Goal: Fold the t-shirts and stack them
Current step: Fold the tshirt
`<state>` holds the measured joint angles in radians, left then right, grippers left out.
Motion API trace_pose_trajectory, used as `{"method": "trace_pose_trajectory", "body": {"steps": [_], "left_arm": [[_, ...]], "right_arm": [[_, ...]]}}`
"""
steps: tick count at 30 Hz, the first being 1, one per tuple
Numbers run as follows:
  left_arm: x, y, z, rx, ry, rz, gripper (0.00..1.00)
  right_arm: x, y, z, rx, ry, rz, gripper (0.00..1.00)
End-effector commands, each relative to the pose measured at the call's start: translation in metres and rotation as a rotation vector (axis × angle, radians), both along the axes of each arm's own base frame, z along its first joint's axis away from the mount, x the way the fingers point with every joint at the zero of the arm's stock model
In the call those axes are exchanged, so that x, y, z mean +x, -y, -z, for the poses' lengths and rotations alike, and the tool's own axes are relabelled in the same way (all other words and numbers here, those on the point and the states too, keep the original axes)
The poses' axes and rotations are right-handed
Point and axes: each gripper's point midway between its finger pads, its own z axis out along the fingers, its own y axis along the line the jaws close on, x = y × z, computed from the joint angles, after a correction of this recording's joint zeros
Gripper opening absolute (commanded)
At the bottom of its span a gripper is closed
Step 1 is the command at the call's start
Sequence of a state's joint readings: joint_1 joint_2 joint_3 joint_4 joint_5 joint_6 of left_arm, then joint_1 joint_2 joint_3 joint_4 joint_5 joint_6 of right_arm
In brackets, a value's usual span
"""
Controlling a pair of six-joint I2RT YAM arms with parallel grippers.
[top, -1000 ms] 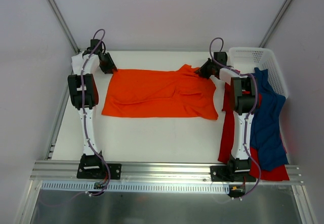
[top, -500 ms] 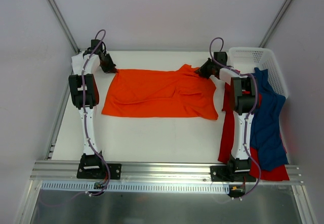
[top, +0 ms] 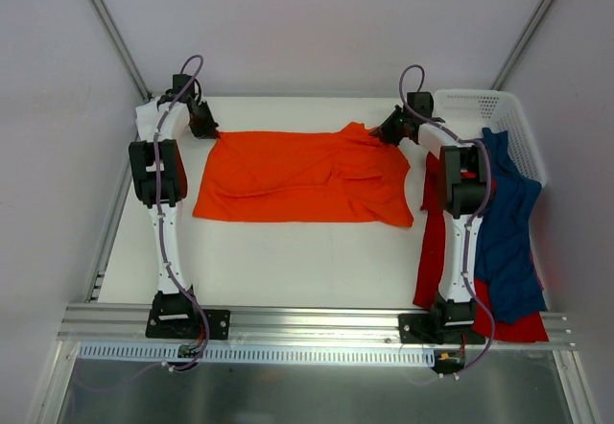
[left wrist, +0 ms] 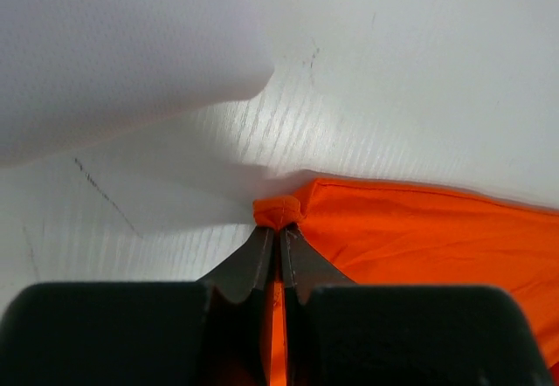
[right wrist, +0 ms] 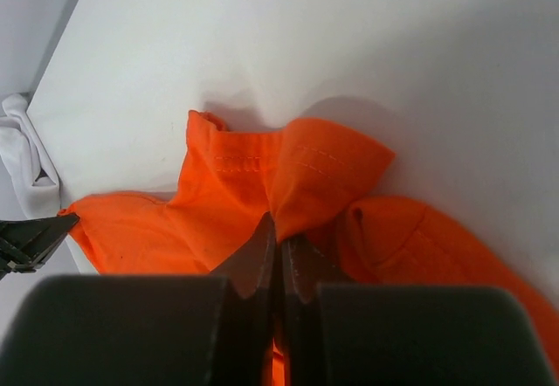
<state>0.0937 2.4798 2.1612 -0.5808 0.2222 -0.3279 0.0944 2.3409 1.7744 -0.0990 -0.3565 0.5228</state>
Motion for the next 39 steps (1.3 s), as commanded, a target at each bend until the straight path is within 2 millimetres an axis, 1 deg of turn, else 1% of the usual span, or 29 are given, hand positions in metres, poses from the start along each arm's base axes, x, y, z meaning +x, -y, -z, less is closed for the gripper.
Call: {"method": "trace_pose_trajectory", "body": {"steps": [1,2,4,6,7,8,9,10,12,13,14,15,17,19,20,21,22,24,25,26,27,28,29,30,32,33,35,36,39], "left_arm": [[0.004,-0.013,-0.059,0.045,0.122,-0.019,0.00],[-0.001,-0.012,-0.065,0.042,0.131,-0.020,0.00],[0.001,-0.011,-0.075,0.038,0.165,-0.019,0.00],[-0.002,-0.012,-0.085,0.046,0.188,-0.033,0.00],[-0.004,-0.013,-0.087,0.049,0.191,-0.037,0.00],[-0.008,-0.012,-0.091,0.048,0.196,-0.039,0.00],[-0.010,-0.013,-0.094,0.046,0.202,-0.045,0.00],[-0.014,-0.013,-0.096,0.048,0.209,-0.049,0.00],[-0.017,-0.012,-0.099,0.048,0.221,-0.060,0.00],[-0.017,-0.014,-0.109,0.052,0.249,-0.067,0.00],[-0.023,-0.013,-0.100,0.049,0.232,-0.071,0.00],[-0.025,-0.012,-0.101,0.042,0.236,-0.080,0.00],[-0.031,-0.012,-0.102,0.032,0.248,-0.098,0.00],[-0.039,-0.010,-0.102,0.021,0.253,-0.107,0.00],[-0.038,-0.009,-0.103,0.017,0.269,-0.108,0.00],[-0.041,-0.009,-0.104,0.012,0.274,-0.116,0.00],[-0.046,-0.007,-0.104,0.011,0.275,-0.118,0.00],[-0.049,-0.008,-0.104,0.016,0.283,-0.122,0.00],[-0.053,-0.008,-0.102,0.016,0.278,-0.124,0.00],[-0.056,-0.009,-0.101,0.020,0.274,-0.131,0.00],[-0.057,-0.011,-0.102,0.023,0.281,-0.141,0.00],[-0.063,-0.011,-0.100,0.027,0.275,-0.146,0.00],[-0.063,-0.013,-0.101,0.034,0.284,-0.159,0.00],[-0.070,-0.014,-0.100,0.039,0.282,-0.167,0.00],[-0.074,-0.016,-0.101,0.046,0.289,-0.183,0.00],[-0.075,-0.018,-0.102,0.055,0.302,-0.195,0.00],[-0.083,-0.020,-0.100,0.064,0.298,-0.209,0.00],[-0.085,-0.022,-0.104,0.068,0.309,-0.217,0.00],[-0.095,-0.024,-0.096,0.078,0.300,-0.238,0.00]], "right_arm": [[0.005,0.006,-0.077,-0.016,0.126,-0.022,0.00],[0.004,0.005,-0.082,-0.016,0.135,-0.028,0.00],[0.000,0.003,-0.089,-0.019,0.140,-0.041,0.00],[-0.005,0.003,-0.092,-0.030,0.137,-0.049,0.00],[-0.008,0.004,-0.092,-0.035,0.132,-0.052,0.00],[-0.011,0.003,-0.101,-0.040,0.147,-0.056,0.00],[-0.016,0.005,-0.097,-0.050,0.137,-0.054,0.00],[-0.020,0.004,-0.106,-0.054,0.151,-0.057,0.00],[-0.028,0.008,-0.102,-0.069,0.138,-0.051,0.00],[-0.031,0.009,-0.103,-0.078,0.136,-0.051,0.00],[-0.034,0.011,-0.110,-0.085,0.148,-0.049,0.00],[-0.039,0.012,-0.106,-0.091,0.135,-0.050,0.00],[-0.044,0.014,-0.110,-0.102,0.139,-0.046,0.01],[-0.050,0.016,-0.108,-0.109,0.129,-0.047,0.00],[-0.052,0.018,-0.107,-0.114,0.126,-0.041,0.00],[-0.055,0.018,-0.111,-0.118,0.133,-0.040,0.00],[-0.060,0.019,-0.106,-0.123,0.121,-0.042,0.00],[-0.064,0.021,-0.109,-0.131,0.125,-0.038,0.00],[-0.067,0.021,-0.108,-0.134,0.122,-0.041,0.00],[-0.072,0.023,-0.102,-0.137,0.107,-0.039,0.00],[-0.074,0.022,-0.102,-0.136,0.108,-0.041,0.00],[-0.077,0.022,-0.103,-0.135,0.109,-0.040,0.00],[-0.082,0.023,-0.097,-0.136,0.097,-0.041,0.00],[-0.085,0.023,-0.096,-0.136,0.094,-0.041,0.00],[-0.090,0.024,-0.098,-0.138,0.099,-0.040,0.00],[-0.095,0.025,-0.092,-0.141,0.084,-0.041,0.00],[-0.101,0.026,-0.093,-0.145,0.090,-0.041,0.00],[-0.106,0.027,-0.088,-0.149,0.076,-0.043,0.00],[-0.114,0.028,-0.090,-0.151,0.081,-0.038,0.00]]}}
